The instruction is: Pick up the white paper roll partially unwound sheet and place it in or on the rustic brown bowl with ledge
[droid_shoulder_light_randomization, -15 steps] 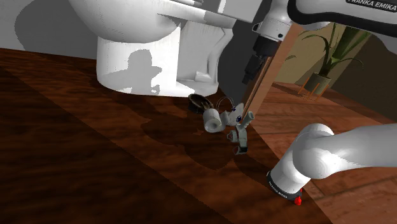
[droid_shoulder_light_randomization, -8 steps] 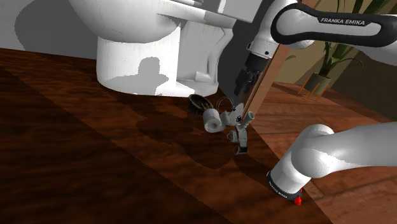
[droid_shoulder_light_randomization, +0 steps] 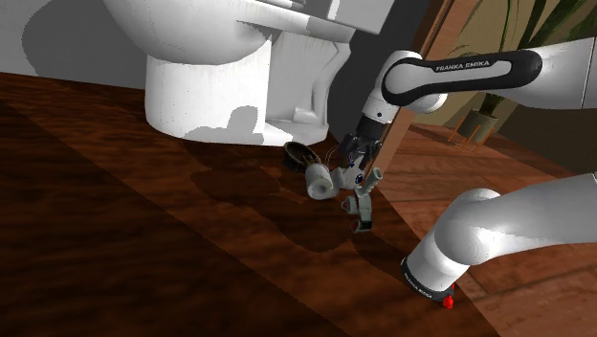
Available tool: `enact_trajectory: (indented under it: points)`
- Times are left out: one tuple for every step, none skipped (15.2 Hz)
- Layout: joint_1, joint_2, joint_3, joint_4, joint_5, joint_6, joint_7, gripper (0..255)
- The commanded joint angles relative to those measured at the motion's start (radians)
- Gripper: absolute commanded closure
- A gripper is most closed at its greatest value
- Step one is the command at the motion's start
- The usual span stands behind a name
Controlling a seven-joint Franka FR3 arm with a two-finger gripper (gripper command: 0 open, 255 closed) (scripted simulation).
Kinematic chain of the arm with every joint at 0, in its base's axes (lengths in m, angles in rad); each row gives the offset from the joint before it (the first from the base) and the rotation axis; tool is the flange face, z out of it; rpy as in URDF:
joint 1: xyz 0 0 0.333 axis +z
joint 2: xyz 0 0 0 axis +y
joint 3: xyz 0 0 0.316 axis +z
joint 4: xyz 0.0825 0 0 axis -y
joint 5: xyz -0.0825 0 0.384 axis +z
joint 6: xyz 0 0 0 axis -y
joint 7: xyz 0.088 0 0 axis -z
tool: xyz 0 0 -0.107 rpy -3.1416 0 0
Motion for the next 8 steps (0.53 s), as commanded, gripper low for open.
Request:
enact_trajectory:
  points:
    - [-0.013, 0.047, -0.010, -0.045, 0.029, 0.079, 0.032, 0]
    - [-0.017, 0.069, -0.016, -0.065, 0.044, 0.115, 0.046, 0]
    - [-0.020, 0.085, -0.019, -0.078, 0.055, 0.139, 0.055, 0]
    - [-0.017, 0.092, -0.018, -0.088, 0.059, 0.155, 0.053, 0]
    - [-0.014, 0.100, -0.018, -0.097, 0.064, 0.172, 0.051, 0]
    - [-0.011, 0.108, -0.017, -0.105, 0.068, 0.189, 0.049, 0]
    - [-0.007, 0.116, -0.016, -0.114, 0.072, 0.206, 0.047, 0]
    - [-0.004, 0.125, -0.015, -0.122, 0.077, 0.223, 0.045, 0]
